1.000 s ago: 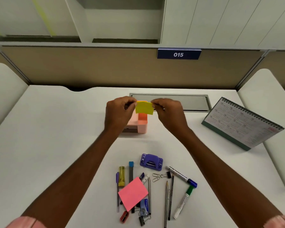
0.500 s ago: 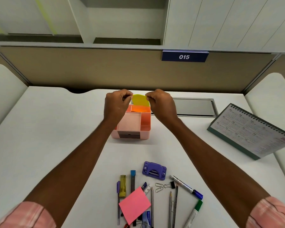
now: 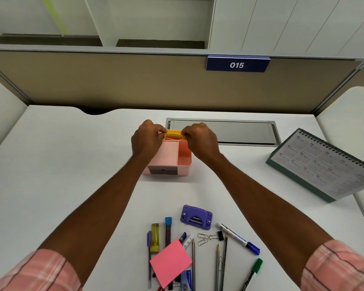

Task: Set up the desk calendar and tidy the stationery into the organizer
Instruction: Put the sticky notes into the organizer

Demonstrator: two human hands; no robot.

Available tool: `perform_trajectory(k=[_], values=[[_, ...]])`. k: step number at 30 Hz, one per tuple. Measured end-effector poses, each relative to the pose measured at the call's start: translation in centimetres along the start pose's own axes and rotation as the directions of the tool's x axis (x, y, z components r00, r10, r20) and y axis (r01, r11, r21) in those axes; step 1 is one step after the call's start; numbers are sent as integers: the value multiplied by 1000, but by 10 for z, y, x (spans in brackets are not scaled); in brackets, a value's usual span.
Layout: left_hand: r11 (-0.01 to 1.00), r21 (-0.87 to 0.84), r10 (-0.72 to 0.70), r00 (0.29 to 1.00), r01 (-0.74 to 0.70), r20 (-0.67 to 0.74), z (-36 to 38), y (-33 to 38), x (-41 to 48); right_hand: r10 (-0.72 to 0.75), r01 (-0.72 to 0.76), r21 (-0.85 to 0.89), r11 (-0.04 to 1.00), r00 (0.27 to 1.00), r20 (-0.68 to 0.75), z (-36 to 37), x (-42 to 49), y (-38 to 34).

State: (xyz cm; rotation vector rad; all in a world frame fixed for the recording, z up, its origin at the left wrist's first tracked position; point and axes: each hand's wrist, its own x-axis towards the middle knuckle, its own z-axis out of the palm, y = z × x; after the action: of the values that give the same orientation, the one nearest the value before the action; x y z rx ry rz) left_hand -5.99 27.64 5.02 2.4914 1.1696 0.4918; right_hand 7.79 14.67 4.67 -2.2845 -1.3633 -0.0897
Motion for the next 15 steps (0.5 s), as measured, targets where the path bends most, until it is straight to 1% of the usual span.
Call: perform_trajectory(k=[4, 9, 13, 15], values=[[999, 46, 2, 999, -4, 41, 5, -2, 3, -6, 7, -35, 999, 1000, 20, 7, -1, 0], [995, 95, -42, 996, 35, 73, 8, -1, 2, -14, 18, -70, 997, 998, 67, 8, -2, 0], [994, 88, -73, 993, 65, 90, 7, 3, 0, -14, 23, -77, 997, 993, 116, 7, -5, 0], [996, 82, -53, 994, 45, 96, 6, 5, -5, 3, 3, -57, 998, 993, 114, 4, -8, 0]])
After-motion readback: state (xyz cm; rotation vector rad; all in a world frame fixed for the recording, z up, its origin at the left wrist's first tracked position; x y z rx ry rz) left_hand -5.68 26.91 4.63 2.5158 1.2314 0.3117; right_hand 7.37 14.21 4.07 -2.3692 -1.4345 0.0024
